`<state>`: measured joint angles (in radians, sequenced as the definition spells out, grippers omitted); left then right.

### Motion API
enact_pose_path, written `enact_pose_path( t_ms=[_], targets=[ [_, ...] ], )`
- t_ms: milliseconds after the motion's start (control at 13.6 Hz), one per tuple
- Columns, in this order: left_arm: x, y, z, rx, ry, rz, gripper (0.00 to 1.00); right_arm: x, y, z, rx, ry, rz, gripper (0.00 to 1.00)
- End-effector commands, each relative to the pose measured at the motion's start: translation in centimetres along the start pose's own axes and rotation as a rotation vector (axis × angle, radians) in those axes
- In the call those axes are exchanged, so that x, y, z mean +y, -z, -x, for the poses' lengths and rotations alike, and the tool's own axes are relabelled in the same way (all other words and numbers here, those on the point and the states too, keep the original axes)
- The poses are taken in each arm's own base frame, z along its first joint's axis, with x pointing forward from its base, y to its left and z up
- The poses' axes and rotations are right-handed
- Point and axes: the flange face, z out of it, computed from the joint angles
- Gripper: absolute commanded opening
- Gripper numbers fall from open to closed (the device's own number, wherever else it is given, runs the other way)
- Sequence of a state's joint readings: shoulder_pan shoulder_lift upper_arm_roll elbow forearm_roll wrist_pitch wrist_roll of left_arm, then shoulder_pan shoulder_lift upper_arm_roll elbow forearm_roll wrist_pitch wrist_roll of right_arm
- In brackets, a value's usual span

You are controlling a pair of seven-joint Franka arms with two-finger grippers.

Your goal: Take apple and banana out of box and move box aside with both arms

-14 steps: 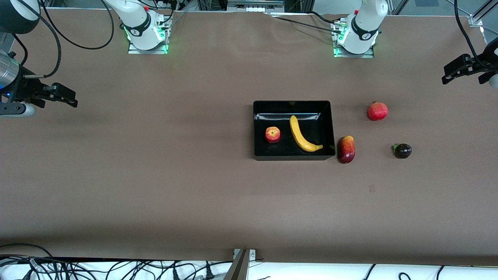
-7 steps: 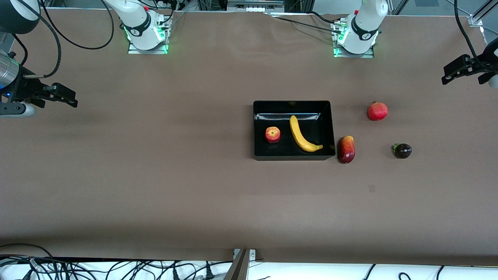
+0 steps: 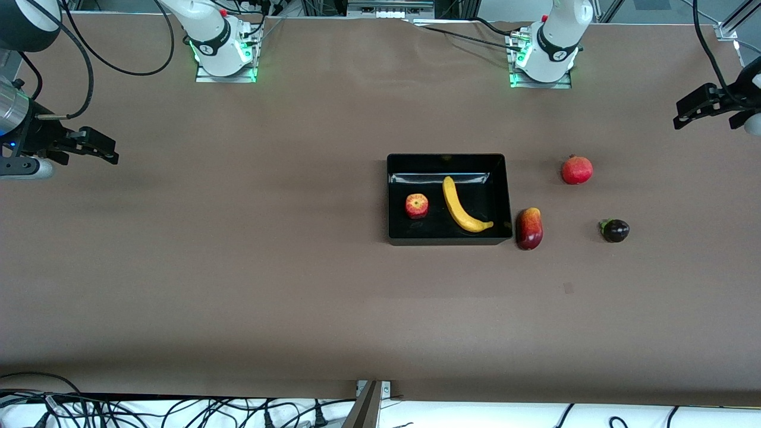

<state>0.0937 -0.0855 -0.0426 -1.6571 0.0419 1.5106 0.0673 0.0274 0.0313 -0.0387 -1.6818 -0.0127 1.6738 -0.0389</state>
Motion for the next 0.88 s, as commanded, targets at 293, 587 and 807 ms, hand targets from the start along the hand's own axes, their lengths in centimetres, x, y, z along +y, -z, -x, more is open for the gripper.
enact_pose_path(
  t_ms=[293,587,807],
  targets=[
    [14.7,-4.7,0.5,-0.056,-0.026,-0.02,1.0,0.1,0.5,0.0,0.011,-0.005,0.015,1.0],
    [22.7,-10.8,0.5,-0.035,-0.055,0.017,1.0,0.7,0.3,0.0,0.008,-0.017,0.015,1.0],
    [25.8,-15.1,-1.4,-0.036,-0.05,0.095,1.0,0.8,0.2,0.0,0.006,-0.019,0.01,1.0]
  ],
)
